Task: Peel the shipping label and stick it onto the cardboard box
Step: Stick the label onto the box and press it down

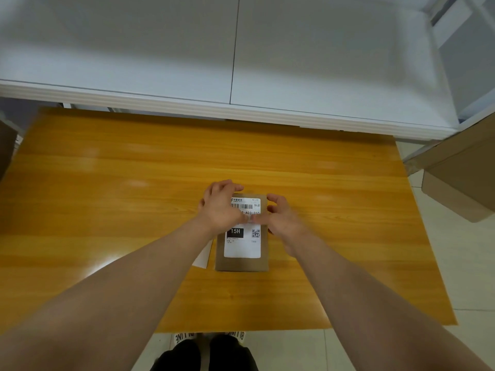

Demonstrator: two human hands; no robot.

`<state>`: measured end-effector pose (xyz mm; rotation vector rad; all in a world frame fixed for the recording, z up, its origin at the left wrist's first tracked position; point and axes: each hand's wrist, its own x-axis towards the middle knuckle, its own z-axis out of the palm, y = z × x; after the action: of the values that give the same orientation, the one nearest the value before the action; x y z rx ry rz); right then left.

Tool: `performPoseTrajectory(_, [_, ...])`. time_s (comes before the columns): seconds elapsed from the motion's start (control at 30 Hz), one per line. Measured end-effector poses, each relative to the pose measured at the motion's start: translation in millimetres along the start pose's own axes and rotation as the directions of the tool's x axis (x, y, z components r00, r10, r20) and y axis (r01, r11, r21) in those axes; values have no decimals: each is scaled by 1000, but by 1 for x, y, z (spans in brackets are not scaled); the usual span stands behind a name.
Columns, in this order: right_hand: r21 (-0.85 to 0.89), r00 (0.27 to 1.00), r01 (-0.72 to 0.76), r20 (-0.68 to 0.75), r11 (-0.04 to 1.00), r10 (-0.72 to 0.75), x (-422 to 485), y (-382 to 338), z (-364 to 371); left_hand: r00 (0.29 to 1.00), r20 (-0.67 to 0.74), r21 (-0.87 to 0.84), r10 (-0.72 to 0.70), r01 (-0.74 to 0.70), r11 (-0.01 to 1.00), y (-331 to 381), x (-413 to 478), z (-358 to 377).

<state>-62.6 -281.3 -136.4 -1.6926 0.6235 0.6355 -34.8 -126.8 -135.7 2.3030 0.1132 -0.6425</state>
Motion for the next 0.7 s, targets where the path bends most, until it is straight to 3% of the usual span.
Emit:
performPoseTrajectory(0.17, [27,994,29,102,999,-31,-10,14,7,994,93,131,60,-72,989,8,-1,-1])
performPoseTrajectory(0.3, [127,997,29,72,992,-38,-11,22,11,990,121,93,70,-81,992,12,1,-1])
performPoseTrajectory(0.53, [365,1000,30,-19,931,-24,-11,33,28,999,-9,-12,32,-32,999,12,4,9])
performPoseTrajectory(0.7, [311,988,80,-150,947,-34,-7,32,35,994,-102,-41,-29,25,999,16,8,19])
